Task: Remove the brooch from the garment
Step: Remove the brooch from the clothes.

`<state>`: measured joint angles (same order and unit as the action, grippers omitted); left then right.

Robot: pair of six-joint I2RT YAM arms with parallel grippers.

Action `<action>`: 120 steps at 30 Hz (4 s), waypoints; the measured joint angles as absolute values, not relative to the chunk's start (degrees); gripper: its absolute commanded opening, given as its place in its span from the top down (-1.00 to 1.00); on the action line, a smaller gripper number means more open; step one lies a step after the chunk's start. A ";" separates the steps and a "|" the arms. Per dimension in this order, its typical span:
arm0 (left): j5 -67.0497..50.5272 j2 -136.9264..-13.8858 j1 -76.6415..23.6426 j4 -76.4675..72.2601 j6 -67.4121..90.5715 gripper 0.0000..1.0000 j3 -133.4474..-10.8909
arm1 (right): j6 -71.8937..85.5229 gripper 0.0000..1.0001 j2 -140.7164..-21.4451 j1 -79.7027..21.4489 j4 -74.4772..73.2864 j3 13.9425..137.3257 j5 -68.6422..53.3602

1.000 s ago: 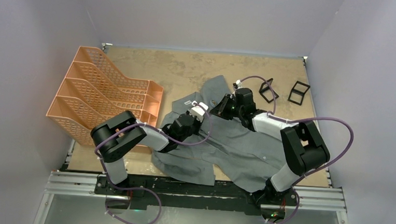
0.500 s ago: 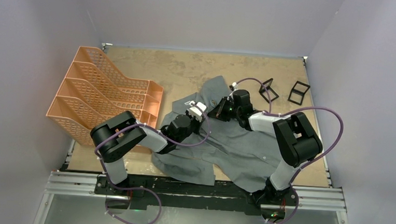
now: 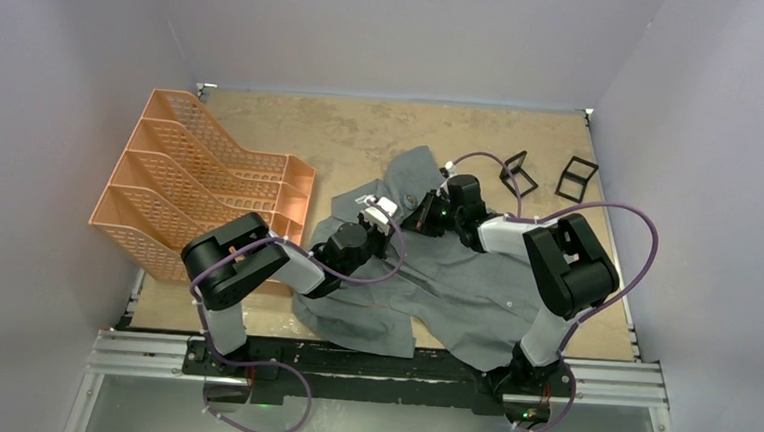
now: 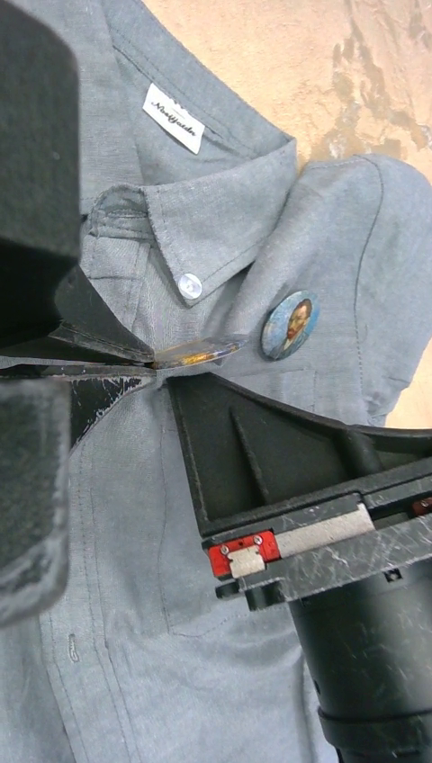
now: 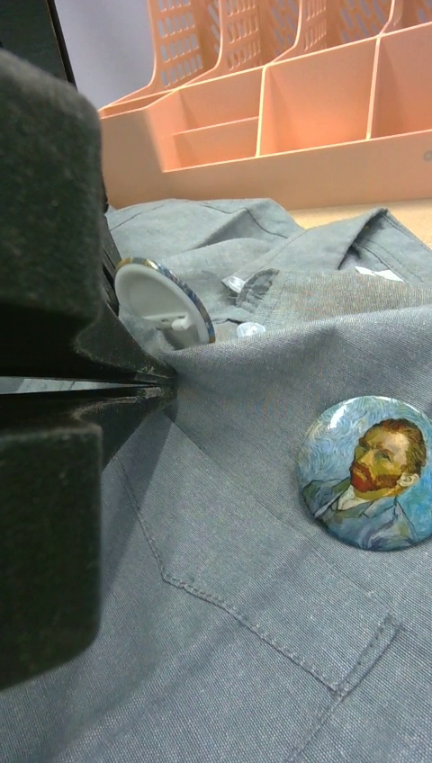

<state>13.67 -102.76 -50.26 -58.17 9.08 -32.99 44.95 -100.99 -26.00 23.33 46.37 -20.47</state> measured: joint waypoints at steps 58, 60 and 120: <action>16.03 -104.49 -46.61 -10.35 15.49 1.00 -57.74 | 42.41 0.89 -103.90 -27.75 19.16 48.84 -17.43; 16.05 -103.42 -46.61 -12.47 15.46 1.00 -55.81 | 42.54 0.89 -103.90 -27.75 19.14 48.84 -17.34; 17.98 -99.55 -48.84 -65.52 11.53 1.00 -30.44 | 41.93 0.18 -96.51 -24.32 23.00 45.23 -20.62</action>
